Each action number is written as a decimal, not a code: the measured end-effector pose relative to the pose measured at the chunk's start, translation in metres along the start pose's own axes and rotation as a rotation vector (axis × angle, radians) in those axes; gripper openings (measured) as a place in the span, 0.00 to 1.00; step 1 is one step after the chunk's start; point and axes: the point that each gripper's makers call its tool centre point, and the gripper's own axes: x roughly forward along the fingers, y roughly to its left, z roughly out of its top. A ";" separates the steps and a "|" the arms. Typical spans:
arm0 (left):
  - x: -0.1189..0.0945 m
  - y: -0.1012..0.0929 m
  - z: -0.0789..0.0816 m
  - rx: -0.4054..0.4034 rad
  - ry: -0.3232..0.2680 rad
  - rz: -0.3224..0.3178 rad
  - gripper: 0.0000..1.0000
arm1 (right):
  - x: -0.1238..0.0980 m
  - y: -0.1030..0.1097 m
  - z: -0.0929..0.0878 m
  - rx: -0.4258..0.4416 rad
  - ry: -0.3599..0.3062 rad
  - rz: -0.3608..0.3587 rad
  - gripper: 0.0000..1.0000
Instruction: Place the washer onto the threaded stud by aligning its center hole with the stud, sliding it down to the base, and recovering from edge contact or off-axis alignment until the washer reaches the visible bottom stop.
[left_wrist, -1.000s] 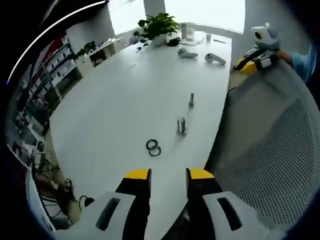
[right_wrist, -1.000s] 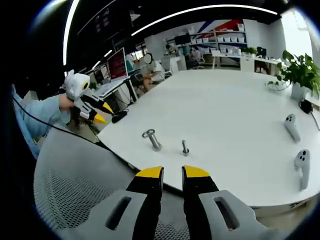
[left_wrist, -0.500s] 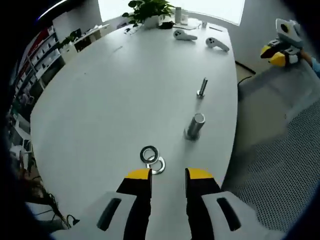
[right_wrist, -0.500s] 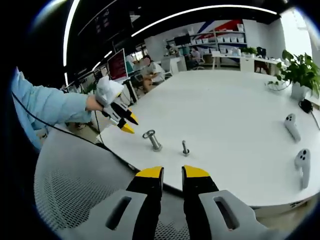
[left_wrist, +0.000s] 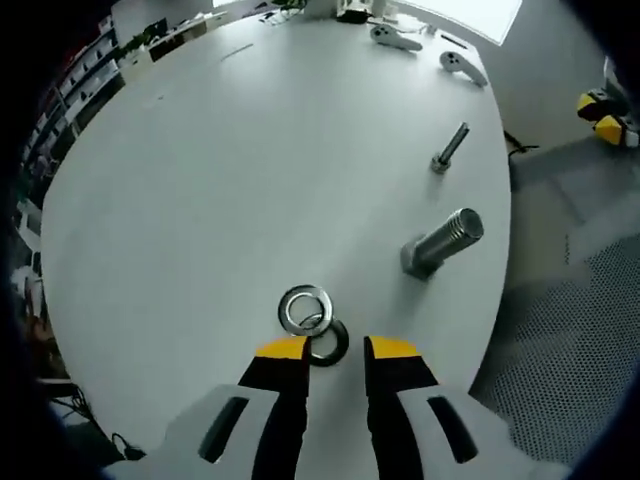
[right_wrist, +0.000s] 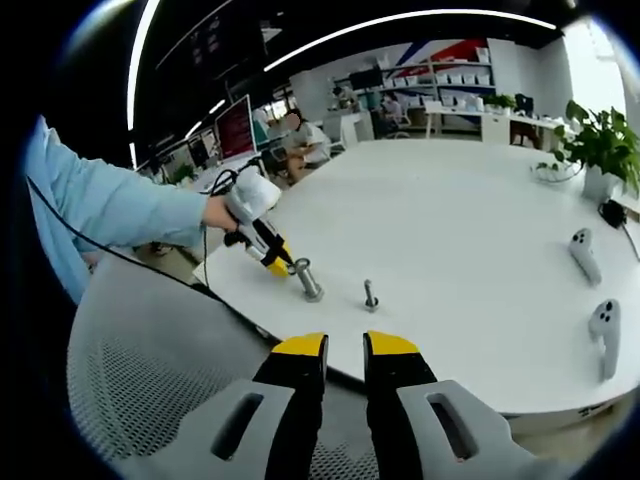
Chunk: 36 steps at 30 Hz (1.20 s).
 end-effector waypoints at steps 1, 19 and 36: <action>0.002 0.001 0.002 0.009 -0.002 0.005 0.19 | 0.000 -0.001 0.000 0.002 -0.001 -0.002 0.17; 0.005 0.003 0.000 0.119 -0.001 0.039 0.29 | 0.000 -0.002 0.002 0.008 -0.013 -0.001 0.16; 0.005 0.003 -0.001 0.235 -0.020 0.015 0.27 | -0.001 -0.003 0.002 0.012 -0.016 -0.006 0.16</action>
